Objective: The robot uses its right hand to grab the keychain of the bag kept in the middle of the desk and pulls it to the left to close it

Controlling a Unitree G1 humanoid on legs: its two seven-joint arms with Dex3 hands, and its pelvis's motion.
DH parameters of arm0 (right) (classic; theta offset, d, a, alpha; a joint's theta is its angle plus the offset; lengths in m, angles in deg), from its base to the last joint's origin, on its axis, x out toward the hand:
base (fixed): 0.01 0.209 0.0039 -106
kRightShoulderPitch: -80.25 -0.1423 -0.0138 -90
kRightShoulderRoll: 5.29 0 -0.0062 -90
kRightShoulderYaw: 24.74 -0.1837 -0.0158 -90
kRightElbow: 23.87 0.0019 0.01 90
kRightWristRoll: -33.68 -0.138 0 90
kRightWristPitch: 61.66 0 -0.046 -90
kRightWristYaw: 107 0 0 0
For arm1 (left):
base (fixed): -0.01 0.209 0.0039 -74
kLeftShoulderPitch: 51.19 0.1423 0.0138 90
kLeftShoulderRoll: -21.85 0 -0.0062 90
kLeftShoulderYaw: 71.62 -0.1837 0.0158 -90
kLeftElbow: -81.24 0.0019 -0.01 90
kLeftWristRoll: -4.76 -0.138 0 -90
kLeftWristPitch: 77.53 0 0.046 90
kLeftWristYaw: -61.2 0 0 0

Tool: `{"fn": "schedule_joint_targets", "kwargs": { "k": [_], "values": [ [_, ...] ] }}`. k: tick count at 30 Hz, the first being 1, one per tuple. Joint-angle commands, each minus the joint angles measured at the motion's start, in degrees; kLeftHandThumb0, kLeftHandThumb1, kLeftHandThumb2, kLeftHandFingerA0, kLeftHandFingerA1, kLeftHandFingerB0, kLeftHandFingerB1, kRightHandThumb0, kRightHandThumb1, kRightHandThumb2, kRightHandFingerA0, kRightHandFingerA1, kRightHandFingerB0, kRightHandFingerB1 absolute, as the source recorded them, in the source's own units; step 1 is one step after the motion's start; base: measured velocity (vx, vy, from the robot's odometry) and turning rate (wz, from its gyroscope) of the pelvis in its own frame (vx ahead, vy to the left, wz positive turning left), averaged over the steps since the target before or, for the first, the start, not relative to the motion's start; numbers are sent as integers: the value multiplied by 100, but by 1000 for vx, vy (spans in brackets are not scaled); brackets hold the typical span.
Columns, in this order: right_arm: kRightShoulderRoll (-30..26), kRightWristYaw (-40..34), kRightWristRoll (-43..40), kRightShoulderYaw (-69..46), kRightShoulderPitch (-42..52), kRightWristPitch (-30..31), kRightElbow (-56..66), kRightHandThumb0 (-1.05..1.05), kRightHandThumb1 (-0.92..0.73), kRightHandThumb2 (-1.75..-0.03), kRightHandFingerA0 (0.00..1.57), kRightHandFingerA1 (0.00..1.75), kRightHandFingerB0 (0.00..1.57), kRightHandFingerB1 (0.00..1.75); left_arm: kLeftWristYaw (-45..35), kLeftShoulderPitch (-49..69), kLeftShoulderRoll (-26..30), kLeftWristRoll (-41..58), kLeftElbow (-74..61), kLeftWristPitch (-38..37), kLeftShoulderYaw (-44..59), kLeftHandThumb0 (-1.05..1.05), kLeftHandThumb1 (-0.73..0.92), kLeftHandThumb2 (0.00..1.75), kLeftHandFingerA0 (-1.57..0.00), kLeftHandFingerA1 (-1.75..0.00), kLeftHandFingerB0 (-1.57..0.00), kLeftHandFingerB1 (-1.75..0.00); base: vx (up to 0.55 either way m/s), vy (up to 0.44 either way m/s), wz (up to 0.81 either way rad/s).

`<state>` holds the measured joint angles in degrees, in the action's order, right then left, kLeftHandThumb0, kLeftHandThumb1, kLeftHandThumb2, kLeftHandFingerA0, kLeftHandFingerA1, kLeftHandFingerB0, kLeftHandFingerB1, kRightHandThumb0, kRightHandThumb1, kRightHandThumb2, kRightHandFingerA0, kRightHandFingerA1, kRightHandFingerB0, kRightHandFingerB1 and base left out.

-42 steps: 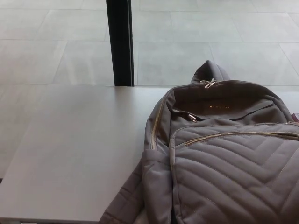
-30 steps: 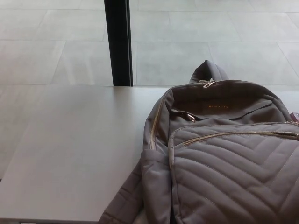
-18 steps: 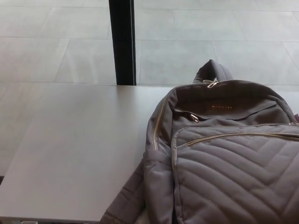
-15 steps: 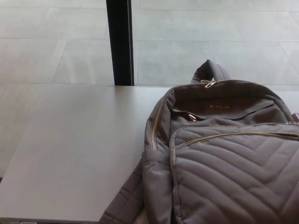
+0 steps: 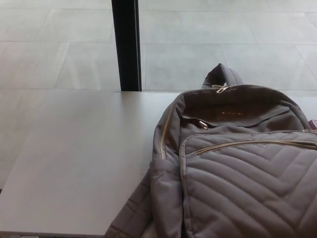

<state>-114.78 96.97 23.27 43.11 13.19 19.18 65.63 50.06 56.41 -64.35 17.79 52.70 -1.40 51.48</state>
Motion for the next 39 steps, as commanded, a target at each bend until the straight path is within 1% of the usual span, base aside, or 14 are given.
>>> {"fn": "schedule_joint_targets", "kwargs": {
  "k": [1, 6, 7, 10, 11, 17, 18, 22, 23, 24, 28, 34, 37, 39],
  "values": [
    [-293, -5, 747, 230, -58, -273, -279, -51, -61, -60, 16, 46, 16, 27, -90, 47, 107, 107, -27, -174, -20, -55, 43, 80, -69, -62, -52, -53, 0, 0, 0],
    [-473, 46, 655, 216, -397, -173, -530, -51, -64, -60, 13, 43, 18, 28, -69, 79, 96, 104, -83, -180, -42, -55, 43, 80, -68, -61, -52, -53, 0, 0, 0],
    [-508, 34, 684, 219, -462, -218, -601, -55, -57, -77, 13, 49, 14, 37, -77, 84, 98, 102, -82, -194, -48, -51, 54, 57, -72, -51, -58, -40, 0, 0, 0],
    [-662, 26, 660, 172, -864, -220, -822, -52, -55, -75, 19, 50, 20, 39, -128, 38, 131, 129, 53, -204, -37, -50, 53, 57, -74, -50, -59, -41, 0, 0, 0],
    [-682, 28, 649, 173, -940, -106, -786, -51, -55, -75, 20, 50, 22, 39, -161, 51, 175, 149, 105, -222, -17, -54, 42, 80, -68, -60, -53, -53, 0, 0, 0],
    [-999, 82, 861, 162, -1246, 168, -556, -46, -64, -60, 29, 45, 28, 31, -56, 60, 182, 130, 53, -207, -78, -51, 44, 80, -69, -61, -54, -53, 0, 0, 0],
    [-1078, 160, 893, 226, -1382, 1, -665, -43, -63, -59, 34, 50, 28, 32, -100, 44, 205, 129, 138, -237, -83, -46, 54, 57, -74, -49, -59, -40, 0, 0, 0],
    [-1140, 187, 998, 305, -1498, -402, -834, -42, -64, -59, 40, 60, 27, 34, -159, 67, 210, 167, 115, -213, -74, -53, 43, 80, -68, -61, -52, -53, 0, 0, 0],
    [-1166, 166, 1065, 320, -1511, -525, -896, -45, -50, -80, 42, 65, 20, 45, -163, 83, 192, 168, 83, -227, -79, -48, 53, 57, -73, -49, -59, -41, 0, 0, 0],
    [-1173, 150, 1103, 336, -1525, -580, -935, -38, -64, -59, 47, 62, 26, 33, -170, 92, 190, 157, 78, -248, -91, -46, 54, 57, -73, -49, -57, -41, 0, 0, 0],
    [-1106, 7, 1271, 435, -1518, -552, -954, -36, -65, -59, 53, 58, 26, 33, -160, 38, 191, 176, 159, -233, -93, -47, 53, 57, -73, -49, -60, -41, 0, 0, 0],
    [-1140, 337, 1382, 809, -1302, -476, -812, -38, -64, -59, 52, 59, 23, 31, -176, 85, 157, 142, 90, -288, -159, -53, 44, 81, -70, -62, -51, -53, 0, 0, 0],
    [-1229, 407, 1474, 942, -1127, -306, -636, -36, -65, -59, 50, 58, 20, 31, -185, 63, 166, 173, 140, -262, -148, -50, 53, 57, -78, -51, -60, -41, 0, 0, 0],
    [-1306, 405, 1579, 994, -900, -270, -568, -38, -67, -59, 49, 57, 20, 31, -225, 69, 151, 223, 101, -206, -127, -54, 42, 80, -71, -62, -54, -54, 0, 0, 0]
  ]
}}
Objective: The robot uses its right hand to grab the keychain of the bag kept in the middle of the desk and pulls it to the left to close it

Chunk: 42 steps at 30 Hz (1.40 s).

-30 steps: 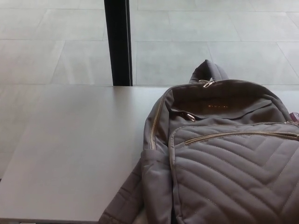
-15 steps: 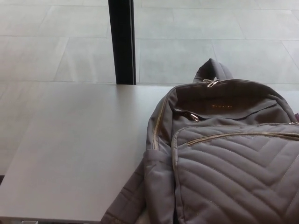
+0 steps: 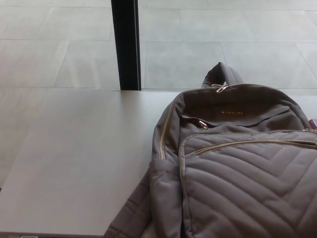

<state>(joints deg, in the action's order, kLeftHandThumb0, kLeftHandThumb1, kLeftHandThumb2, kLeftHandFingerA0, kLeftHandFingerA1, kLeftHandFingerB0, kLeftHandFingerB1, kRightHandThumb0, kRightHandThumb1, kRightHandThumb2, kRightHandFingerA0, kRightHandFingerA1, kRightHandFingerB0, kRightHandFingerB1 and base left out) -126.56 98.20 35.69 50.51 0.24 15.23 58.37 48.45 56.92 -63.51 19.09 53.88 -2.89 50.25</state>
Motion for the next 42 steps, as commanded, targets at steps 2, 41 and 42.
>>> {"fn": "schedule_joint_targets", "kwargs": {
  "k": [2, 41, 42],
  "values": [
    [-139, 265, 327, 267, 473, 155, 134, -35, -67, -60, 49, 59, 21, 31, -117, 11, 79, 134, -40, -35, 13, -50, 53, 57, -77, -51, -62, -42, 0, 0, 0],
    [1431, -2032, 896, 54, 131, -326, 4, -7, -74, -107, 75, 175, 54, 174, -71, 94, 149, 19, -147, -169, -358, -60, 71, 62, -70, -45, -57, -40, 0, 0, 0],
    [1462, -2093, 888, 5, 98, -470, -94, -5, -72, -110, 75, 175, 54, 174, -76, 136, 146, 6, -205, -190, -372, -60, 72, 62, -70, -44, -57, -40, 0, 0, 0]
  ]
}}
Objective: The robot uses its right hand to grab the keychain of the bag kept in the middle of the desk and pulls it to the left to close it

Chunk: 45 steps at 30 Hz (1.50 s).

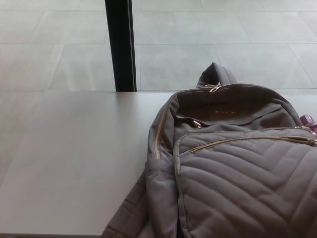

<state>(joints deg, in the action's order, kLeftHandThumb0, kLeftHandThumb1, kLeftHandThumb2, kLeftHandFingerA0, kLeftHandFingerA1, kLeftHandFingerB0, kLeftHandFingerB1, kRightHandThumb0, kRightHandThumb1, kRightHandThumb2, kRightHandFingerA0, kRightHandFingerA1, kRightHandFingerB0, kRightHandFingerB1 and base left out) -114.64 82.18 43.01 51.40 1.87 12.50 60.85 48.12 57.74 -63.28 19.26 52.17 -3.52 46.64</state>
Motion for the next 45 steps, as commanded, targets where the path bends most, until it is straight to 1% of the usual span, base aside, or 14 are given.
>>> {"fn": "schedule_joint_targets", "kwargs": {
  "k": [1, 4, 5, 6, 7, 8, 16, 23, 24, 25, 26, 27, 37, 45],
  "values": [
    [281, -503, 149, -101, -78, -257, -377, -5, -72, -110, 75, 175, 54, 174, -45, 70, 120, -16, -57, -136, -16, -60, 72, 62, -70, -44, -57, -40, 0, 0, 0],
    [329, -520, 8, -257, -167, -209, -429, -3, -69, -113, 75, 175, 54, 171, -18, 85, 114, -24, -60, -167, -32, -60, 72, 63, -71, -44, -57, -40, 0, 0, 0],
    [367, -495, -133, -312, -247, -266, -509, -4, -68, -112, 108, 168, 78, 144, -31, 61, 121, -3, -39, -127, -21, -61, 72, 62, -71, -44, -57, -40, 0, 0, 0],
    [384, -458, -245, -378, -304, -309, -565, -2, -71, -113, 73, 175, 59, 169, -26, 40, 125, -5, -2, -141, -20, -62, 73, 62, -71, -44, -57, -40, 0, 0, 0],
    [397, -493, -256, -440, -353, -380, -617, -6, -66, -114, 105, 169, 80, 147, 0, -7, 133, 1, 54, -95, -14, -61, 72, 63, -70, -45, -56, -40, 0, 0, 0],
    [377, -517, -211, -461, -400, -429, -670, 1, -70, -117, 72, 175, 62, 158, -14, 6, 125, 13, 50, -123, -3, -60, 73, 63, -69, -45, -56, -40, 0, 0, 0],
    [347, -401, -338, -640, -906, -143, -659, 2, -67, -113, 75, 175, 62, 165, -45, 42, 155, -21, 61, -164, -34, -60, 76, 63, -72, -44, -56, -40, 0, 0, 0],
    [337, -116, -411, -403, -1447, 148, -206, 4, -69, -108, 80, 175, 67, 157, -60, 35, 168, -16, 120, -189, -43, -61, 77, 64, -71, -44, -55, -40, 0, 0, 0],
    [323, -90, -347, -291, -1678, 286, -124, 5, -59, -116, 118, 148, 91, 126, -25, 19, 174, -46, 152, -196, -64, -61, 77, 64, -73, -44, -56, -40, 0, 0, 0],
    [314, -41, -414, -248, -1817, -67, -279, 11, -58, -119, 119, 145, 95, 125, -74, 24, 161, -30, 157, -224, -62, -61, 78, 64, -73, -44, -56, -40, 0, 0, 0],
    [314, -39, -415, -247, -1823, -67, -284, 11, -58, -119, 119, 145, 95, 125, -74, 22, 162, -28, 162, -227, -63, -61, 78, 64, -73, -44, -56, -40, 0, 0, 0],
    [283, 22, -365, -147, -1995, 78, -228, -5, -59, -117, 90, 175, 77, 155, -160, -6, 177, 5, 224, -245, -46, -63, 77, 64, -72, -44, -54, -40, 0, 0, 0],
    [448, 333, -552, 135, -1906, 486, 215, -8, -52, -119, 92, 171, 83, 153, -238, 19, 163, 48, 131, -233, -35, -62, 79, 65, -69, -45, -53, -40, 0, 0, 0],
    [269, 409, -458, 68, -1229, -35, -26, -6, -57, -113, 86, 175, 78, 156, -279, 15, 170, 4, 204, -305, -67, -63, 79, 64, -72, -44, -56, -40, 0, 0, 0]
  ]
}}
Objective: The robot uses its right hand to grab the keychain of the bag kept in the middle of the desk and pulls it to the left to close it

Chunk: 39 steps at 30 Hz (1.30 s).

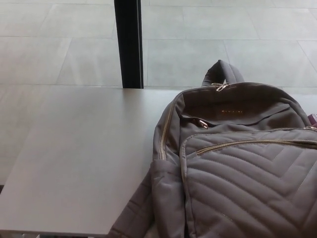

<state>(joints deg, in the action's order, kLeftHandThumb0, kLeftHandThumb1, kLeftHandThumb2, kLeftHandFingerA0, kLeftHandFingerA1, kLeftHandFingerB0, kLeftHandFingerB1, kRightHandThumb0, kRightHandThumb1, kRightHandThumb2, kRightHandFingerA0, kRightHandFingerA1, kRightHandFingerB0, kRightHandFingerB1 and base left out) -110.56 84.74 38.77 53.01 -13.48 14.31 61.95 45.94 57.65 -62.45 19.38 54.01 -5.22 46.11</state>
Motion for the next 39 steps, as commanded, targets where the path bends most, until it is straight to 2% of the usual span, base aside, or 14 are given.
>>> {"fn": "schedule_joint_targets", "kwargs": {
  "k": [1, 6, 9, 10, 12, 13, 14, 15, 16, 17, 24, 36, 37, 39],
  "values": [
    [-166, 159, -10, -98, 344, -147, -120, -7, -59, -112, 85, 175, 77, 157, -59, 24, 85, 5, 17, -129, -1, -63, 79, 65, -71, -44, -55, -40, 0, 0, 0],
    [-366, 276, 32, -160, 540, 54, -187, -4, -56, -108, 83, 171, 77, 141, -68, 15, 92, 32, 18, -87, 13, -61, 79, 65, -71, -45, -56, -41, 0, 0, 0],
    [-462, 342, -5, -166, 537, 77, -298, -8, -62, -105, 81, 144, 84, 98, -84, 29, 79, 54, -13, -102, 29, -61, 79, 65, -71, -45, -55, -41, 0, 0, 0],
    [-505, 484, -110, -161, 515, 237, -318, -15, -76, -80, 73, 149, 69, 57, -79, 22, 78, 63, -16, -84, 40, -61, 79, 64, -72, -45, -56, -41, 0, 0, 0],
    [-638, 583, -16, -102, 526, 252, -301, -27, -78, -64, 74, 131, 49, 39, -47, 2, 78, 49, 8, -62, 35, -60, 79, 64, -71, -44, -56, -40, 0, 0, 0],
    [-671, 578, 44, -78, 530, 222, -298, -27, -78, -64, 74, 131, 49, 39, -49, 0, 77, 50, 19, -64, 37, -60, 79, 64, -71, -44, -56, -40, 0, 0, 0],
    [-686, 606, 59, -39, 557, 279, -150, -23, -73, -61, 71, 72, 35, 32, -32, -12, 85, 19, 18, -54, 9, -60, 80, 65, -73, -45, -58, -41, 0, 0, 0],
    [-695, 608, 54, -30, 563, 290, -130, -23, -73, -61, 71, 72, 35, 32, -30, -14, 86, 15, 18, -54, 6, -60, 80, 65, -73, -45, -58, -41, 0, 0, 0],
    [-802, 710, 134, 41, 605, 388, 31, -23, -48, -94, 34, 61, 4, 47, -79, -18, 75, 40, 21, -58, 17, -60, 80, 65, -73, -46, -58, -42, 0, 0, 0],
    [-892, 809, 182, 114, 625, 397, 138, -27, -62, -61, 24, 44, 10, 24, -125, -23, 78, 50, 51, -79, 22, -59, 80, 65, -73, -46, -58, -41, 0, 0, 0],
    [-1300, 1148, 476, 654, 509, 592, 585, -30, -43, -67, 0, 5, 3, 7, -116, -29, 112, 48, 156, -98, 45, -56, 82, 65, -77, -46, -59, -42, 0, 0, 0],
    [-1416, 1191, 823, 934, 224, 793, 805, -31, -48, -58, 5, 48, 6, 24, -74, -109, 138, 22, 262, -101, 31, -58, 82, 66, -80, -48, -62, -42, 0, 0, 0],
    [-1481, 1207, 916, 968, 215, 835, 792, -25, -49, -95, 4, 54, 0, 51, -94, -91, 138, 17, 259, -143, 27, -58, 82, 66, -80, -48, -63, -42, 0, 0, 0],
    [-1572, 1206, 1048, 1017, 214, 913, 782, -30, -51, -57, 19, 52, 10, 26, -83, -102, 149, 10, 285, -136, 25, -58, 82, 66, -79, -48, -62, -42, 0, 0, 0]
  ]
}}
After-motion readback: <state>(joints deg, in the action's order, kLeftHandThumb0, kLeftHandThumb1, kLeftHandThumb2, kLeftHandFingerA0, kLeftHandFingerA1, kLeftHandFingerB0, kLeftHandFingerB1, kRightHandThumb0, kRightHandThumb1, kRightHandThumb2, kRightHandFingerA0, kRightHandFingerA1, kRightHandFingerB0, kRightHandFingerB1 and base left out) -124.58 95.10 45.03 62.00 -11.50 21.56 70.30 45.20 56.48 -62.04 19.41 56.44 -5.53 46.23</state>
